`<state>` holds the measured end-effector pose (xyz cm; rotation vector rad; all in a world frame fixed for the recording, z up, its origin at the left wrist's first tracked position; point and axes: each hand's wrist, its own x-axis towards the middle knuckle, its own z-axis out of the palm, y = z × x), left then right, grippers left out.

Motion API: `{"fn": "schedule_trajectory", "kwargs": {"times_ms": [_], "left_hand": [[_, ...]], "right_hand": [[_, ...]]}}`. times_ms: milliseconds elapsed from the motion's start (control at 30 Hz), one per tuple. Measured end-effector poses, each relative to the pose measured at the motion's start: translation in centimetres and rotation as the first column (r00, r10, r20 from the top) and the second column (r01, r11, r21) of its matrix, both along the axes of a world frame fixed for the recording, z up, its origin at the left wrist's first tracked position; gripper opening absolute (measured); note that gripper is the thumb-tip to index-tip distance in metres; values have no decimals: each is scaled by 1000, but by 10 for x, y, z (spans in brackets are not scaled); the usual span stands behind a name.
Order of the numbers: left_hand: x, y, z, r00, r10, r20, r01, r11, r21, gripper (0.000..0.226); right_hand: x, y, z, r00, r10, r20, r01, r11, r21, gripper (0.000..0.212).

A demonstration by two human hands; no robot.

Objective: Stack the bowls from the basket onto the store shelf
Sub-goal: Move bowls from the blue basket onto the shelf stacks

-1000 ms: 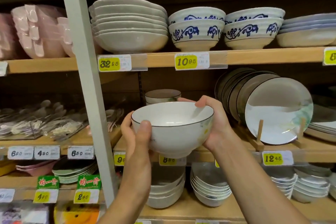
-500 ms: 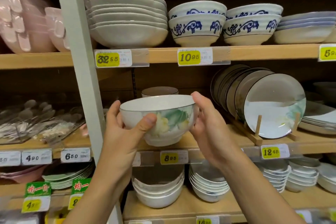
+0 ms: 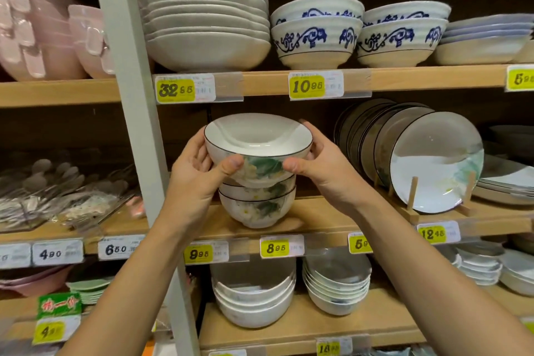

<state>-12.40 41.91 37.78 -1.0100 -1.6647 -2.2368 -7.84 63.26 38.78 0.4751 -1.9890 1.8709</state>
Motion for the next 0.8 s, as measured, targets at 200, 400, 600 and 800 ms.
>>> {"fn": "schedule_trajectory", "kwargs": {"times_ms": [200, 400, 600, 800], "left_hand": [[-32, 10, -10, 1000, 1, 1, -1, 989, -146, 60], [-48, 23, -16, 956, 266, 121, -237, 949, -207, 47], [-51, 32, -22, 921, 342, 188, -285, 918, -275, 44], [-55, 36, -26, 898, 384, 215, -312, 900, -304, 46]], "right_hand": [[-27, 5, -9, 999, -38, 4, 38, 999, 5, 117], [-45, -4, -25, 991, -136, 19, 135, 990, 44, 122], [-54, -2, -40, 987, -158, 38, 157, 987, 32, 85], [-62, -2, -52, 981, -175, 87, 175, 985, 3, 73]]}}
